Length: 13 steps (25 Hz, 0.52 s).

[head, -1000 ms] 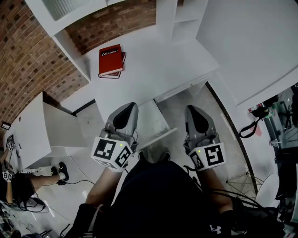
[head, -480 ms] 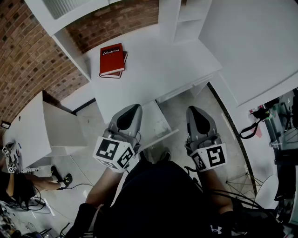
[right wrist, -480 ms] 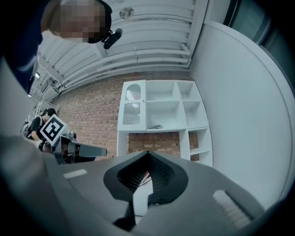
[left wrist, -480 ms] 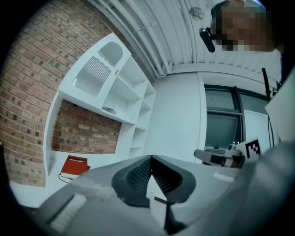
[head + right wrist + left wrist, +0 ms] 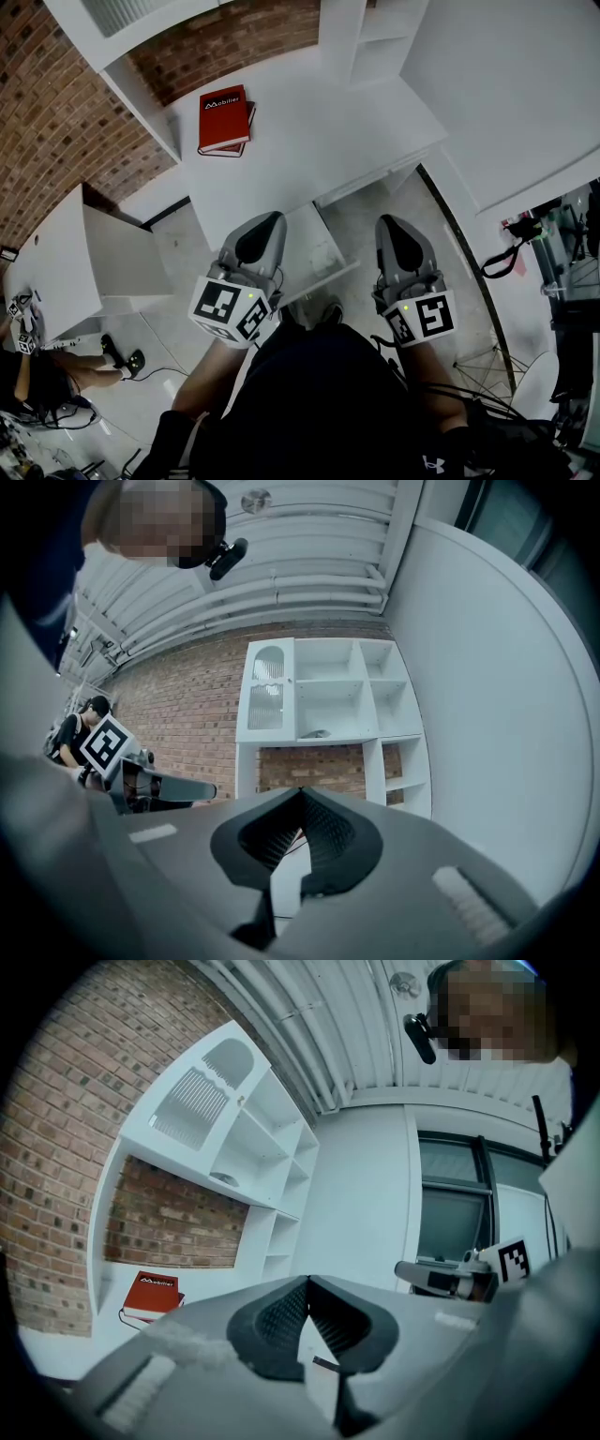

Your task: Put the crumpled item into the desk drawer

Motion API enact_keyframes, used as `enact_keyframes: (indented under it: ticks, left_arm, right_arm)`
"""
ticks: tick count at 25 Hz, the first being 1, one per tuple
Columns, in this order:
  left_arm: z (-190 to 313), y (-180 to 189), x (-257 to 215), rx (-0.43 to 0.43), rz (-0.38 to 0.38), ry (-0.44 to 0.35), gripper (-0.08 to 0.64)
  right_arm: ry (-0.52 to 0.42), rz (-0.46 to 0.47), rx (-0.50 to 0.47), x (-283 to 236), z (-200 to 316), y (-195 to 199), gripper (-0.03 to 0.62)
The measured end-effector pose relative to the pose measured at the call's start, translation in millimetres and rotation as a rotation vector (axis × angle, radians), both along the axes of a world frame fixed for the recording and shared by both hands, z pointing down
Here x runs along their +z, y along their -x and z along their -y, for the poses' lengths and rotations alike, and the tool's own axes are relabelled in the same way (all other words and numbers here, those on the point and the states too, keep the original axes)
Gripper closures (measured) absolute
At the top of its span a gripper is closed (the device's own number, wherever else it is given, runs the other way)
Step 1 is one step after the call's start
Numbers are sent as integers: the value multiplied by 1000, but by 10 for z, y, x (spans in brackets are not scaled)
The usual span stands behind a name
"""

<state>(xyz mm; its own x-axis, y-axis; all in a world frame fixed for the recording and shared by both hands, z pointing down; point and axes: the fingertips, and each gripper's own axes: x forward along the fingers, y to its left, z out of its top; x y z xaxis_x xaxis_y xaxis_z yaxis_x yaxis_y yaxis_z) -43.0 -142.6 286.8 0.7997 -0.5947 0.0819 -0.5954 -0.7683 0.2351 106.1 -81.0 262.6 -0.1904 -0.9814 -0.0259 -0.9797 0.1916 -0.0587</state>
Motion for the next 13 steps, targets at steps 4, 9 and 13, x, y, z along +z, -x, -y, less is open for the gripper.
enact_keyframes:
  ticks: [4, 9, 13]
  left_arm:
    - [20, -6, 47, 9, 1, 9, 557]
    - [61, -10, 64, 17, 2, 11, 557]
    - [124, 8, 67, 17, 2, 13, 557]
  right_arm:
    - [3, -4, 2, 21, 39, 5, 591]
    - [13, -1, 6, 55, 83, 11, 591]
    - [11, 3, 8, 51, 141, 28, 591]
